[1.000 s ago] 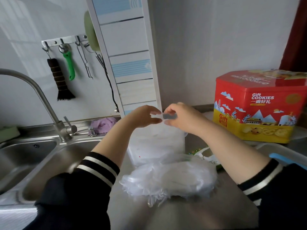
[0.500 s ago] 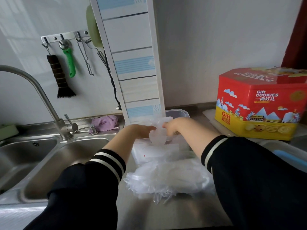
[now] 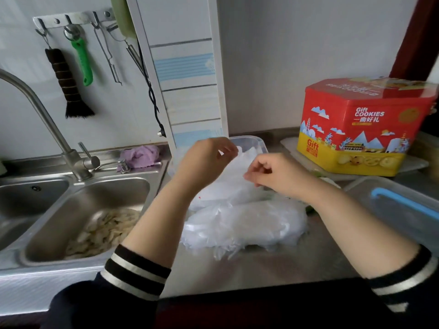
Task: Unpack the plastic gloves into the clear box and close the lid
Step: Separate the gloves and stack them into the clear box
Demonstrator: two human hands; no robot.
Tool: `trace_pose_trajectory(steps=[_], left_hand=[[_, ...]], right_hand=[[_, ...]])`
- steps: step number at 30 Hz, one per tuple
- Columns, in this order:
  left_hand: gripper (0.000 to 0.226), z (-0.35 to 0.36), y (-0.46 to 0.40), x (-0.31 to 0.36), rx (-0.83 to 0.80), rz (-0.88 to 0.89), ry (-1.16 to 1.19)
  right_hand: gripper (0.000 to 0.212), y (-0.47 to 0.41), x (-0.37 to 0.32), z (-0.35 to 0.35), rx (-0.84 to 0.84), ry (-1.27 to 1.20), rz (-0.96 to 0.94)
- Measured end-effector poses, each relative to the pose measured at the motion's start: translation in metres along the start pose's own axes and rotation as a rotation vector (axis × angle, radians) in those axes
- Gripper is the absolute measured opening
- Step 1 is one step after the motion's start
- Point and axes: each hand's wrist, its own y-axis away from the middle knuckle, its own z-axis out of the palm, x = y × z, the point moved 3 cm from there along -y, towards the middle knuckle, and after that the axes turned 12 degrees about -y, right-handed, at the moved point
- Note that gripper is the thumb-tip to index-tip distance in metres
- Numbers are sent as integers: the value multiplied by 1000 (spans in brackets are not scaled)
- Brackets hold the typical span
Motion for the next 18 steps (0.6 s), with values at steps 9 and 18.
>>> trace_pose_trajectory(steps=[9,18], left_hand=[[28,98,66,27,-294,22,68],[34,94,69,13,38,-44,59]], right_hand=[[29,32,79,19,-82,237,50],[7,33,77,14,170,115,-113]])
